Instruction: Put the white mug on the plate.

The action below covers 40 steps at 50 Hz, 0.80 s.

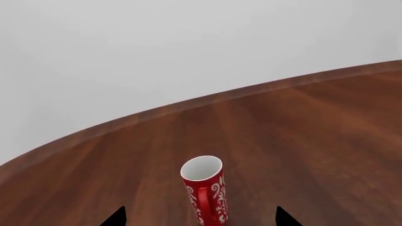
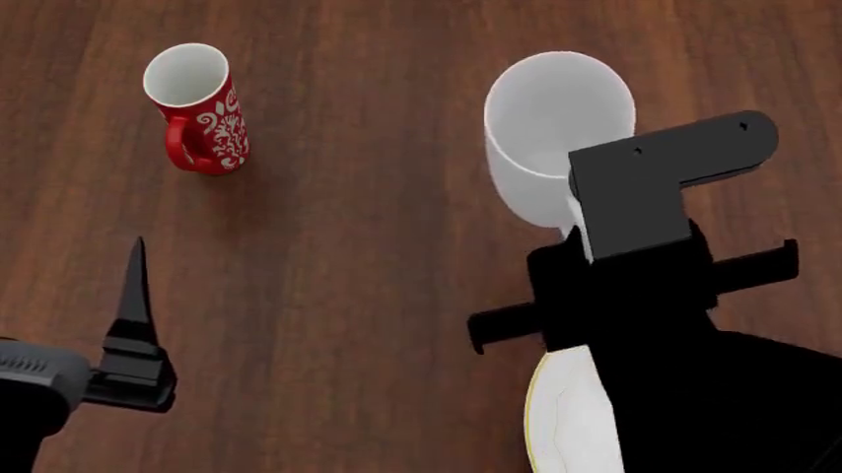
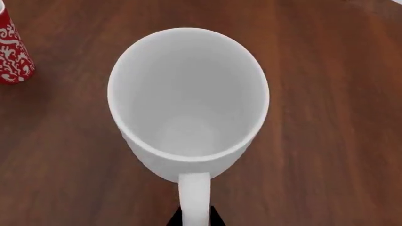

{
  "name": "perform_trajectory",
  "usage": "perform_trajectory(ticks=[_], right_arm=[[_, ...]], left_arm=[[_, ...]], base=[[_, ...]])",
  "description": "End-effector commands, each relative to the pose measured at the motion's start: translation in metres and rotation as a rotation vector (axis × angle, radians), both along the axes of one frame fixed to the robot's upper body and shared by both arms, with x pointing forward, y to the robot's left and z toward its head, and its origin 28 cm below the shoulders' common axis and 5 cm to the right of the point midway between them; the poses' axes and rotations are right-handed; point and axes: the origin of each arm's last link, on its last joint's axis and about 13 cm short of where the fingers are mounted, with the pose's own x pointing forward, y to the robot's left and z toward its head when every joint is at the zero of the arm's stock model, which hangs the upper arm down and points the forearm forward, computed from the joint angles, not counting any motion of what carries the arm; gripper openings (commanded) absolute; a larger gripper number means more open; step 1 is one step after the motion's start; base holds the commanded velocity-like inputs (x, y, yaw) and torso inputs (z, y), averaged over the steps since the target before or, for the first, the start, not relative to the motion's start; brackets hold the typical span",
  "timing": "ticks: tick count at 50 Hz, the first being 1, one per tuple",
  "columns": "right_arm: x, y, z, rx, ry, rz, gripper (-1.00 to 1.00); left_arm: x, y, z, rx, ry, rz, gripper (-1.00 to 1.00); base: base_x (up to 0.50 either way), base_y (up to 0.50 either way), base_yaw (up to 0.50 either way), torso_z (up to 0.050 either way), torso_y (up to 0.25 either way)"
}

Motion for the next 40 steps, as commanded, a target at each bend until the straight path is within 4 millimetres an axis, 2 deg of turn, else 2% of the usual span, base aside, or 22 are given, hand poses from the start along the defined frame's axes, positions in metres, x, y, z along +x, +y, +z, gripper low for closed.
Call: perform_trajectory(ticks=[1,5,6,10,27,40], right_arm=[[-0.035,-0.013,0.001,-0.046,-0.033,-0.040,-1.00],[-0.041,-0.015,-0.002,-0.051,-0.033,-0.043,-1.00],[-0.043,-0.015,-0.003,-0.050,-0.031,-0.044,-1.00],[-0.050,-0.020,-0.006,-0.045,-0.025,-0.062,-1.00],[-0.078,-0.031,-0.022,-0.033,0.002,-0.105,-1.00],[-0.110,-0.040,-0.031,-0.001,0.003,-0.145,-1.00]], left_arm=[[0.003,-0.004,0.002,0.004,-0.004,-0.023,1.00],[0.004,-0.005,-0.008,0.007,-0.001,-0.027,1.00],[0.004,-0.005,-0.002,0.007,-0.001,-0.027,1.00],[0.004,-0.006,0.001,0.008,0.002,-0.029,1.00],[0.006,-0.008,0.003,0.012,0.002,-0.040,1.00],[0.006,-0.011,0.004,0.015,-0.001,-0.047,1.00]], base=[[0.00,0.00,0.00,0.000,0.000],[0.00,0.00,0.00,0.000,0.000],[0.00,0.00,0.00,0.000,0.000],[0.00,0.00,0.00,0.000,0.000],[0.00,0.00,0.00,0.000,0.000],[0.00,0.00,0.00,0.000,0.000]])
